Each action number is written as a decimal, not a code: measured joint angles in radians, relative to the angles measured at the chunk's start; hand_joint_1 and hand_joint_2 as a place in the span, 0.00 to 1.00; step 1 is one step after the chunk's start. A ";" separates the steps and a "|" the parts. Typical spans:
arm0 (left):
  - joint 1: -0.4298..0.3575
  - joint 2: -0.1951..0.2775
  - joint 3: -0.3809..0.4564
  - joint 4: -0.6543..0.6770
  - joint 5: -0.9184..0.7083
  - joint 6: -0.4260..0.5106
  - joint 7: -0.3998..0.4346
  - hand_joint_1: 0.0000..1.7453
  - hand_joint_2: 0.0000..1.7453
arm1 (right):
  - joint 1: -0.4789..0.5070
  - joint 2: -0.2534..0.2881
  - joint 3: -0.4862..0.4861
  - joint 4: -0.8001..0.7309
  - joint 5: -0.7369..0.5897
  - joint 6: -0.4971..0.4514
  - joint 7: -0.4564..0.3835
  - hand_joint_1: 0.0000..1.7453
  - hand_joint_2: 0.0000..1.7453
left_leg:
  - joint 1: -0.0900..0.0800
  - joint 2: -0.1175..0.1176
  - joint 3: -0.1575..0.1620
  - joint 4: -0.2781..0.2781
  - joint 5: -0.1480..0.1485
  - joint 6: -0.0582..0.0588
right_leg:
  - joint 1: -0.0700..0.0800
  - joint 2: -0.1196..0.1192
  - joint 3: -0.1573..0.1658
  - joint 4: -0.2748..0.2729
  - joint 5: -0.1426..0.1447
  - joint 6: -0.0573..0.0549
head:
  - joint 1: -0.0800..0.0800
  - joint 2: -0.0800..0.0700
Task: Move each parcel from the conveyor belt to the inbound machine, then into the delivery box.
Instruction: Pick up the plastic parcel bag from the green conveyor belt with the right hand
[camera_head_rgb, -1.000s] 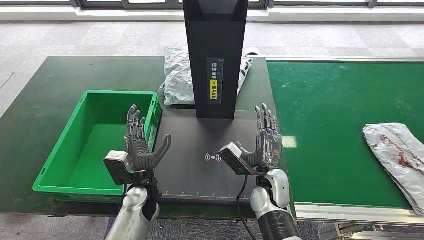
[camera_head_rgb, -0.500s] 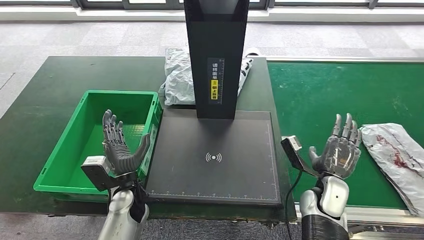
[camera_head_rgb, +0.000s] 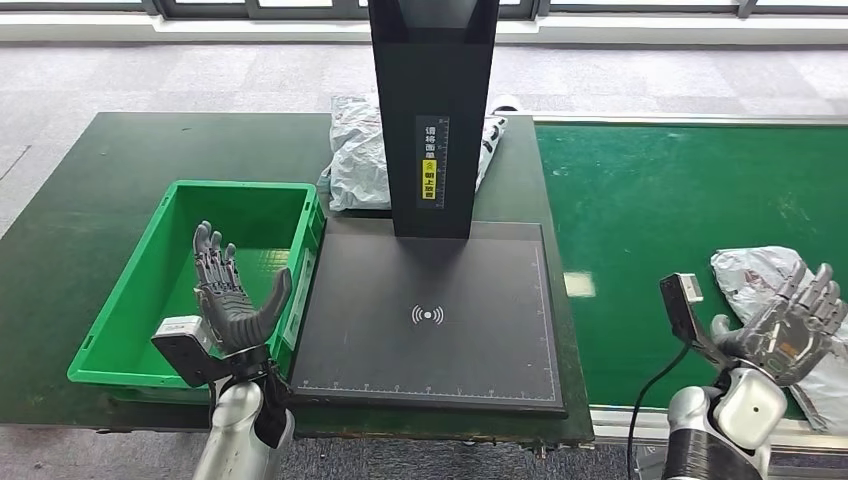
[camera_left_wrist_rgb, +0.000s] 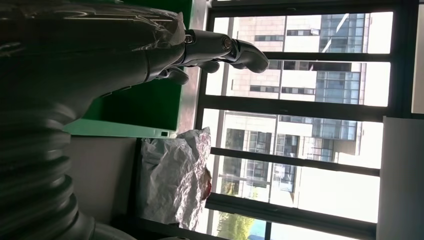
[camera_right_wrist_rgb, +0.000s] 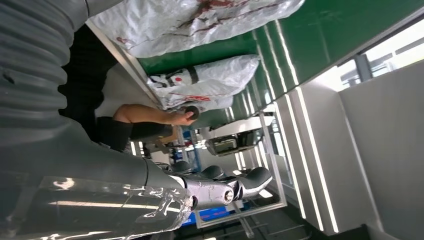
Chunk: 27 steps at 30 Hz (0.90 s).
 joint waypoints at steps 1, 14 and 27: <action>0.002 0.000 0.000 -0.001 0.000 0.001 0.000 0.00 1.00 | -0.007 -0.010 -0.023 0.020 -0.009 0.000 0.006 0.00 1.00 | 0.000 0.000 0.000 0.000 0.000 0.000 | 0.000 0.000 0.000 0.000 0.000 0.000 | 0.000 0.000; 0.002 0.000 0.000 0.002 -0.015 0.011 0.000 0.00 1.00 | -0.072 -0.122 -0.333 0.393 -0.182 0.001 -0.049 0.00 1.00 | 0.000 0.000 0.000 0.000 -0.001 0.001 | 0.000 0.000 0.000 0.000 0.000 0.000 | 0.000 0.000; 0.003 0.000 0.000 0.000 -0.024 0.011 0.006 0.00 1.00 | -0.105 -0.161 -0.382 0.527 -0.192 0.000 -0.072 0.00 1.00 | 0.000 0.000 0.000 0.000 -0.001 0.001 | 0.000 0.000 0.000 0.000 0.000 0.000 | 0.000 0.000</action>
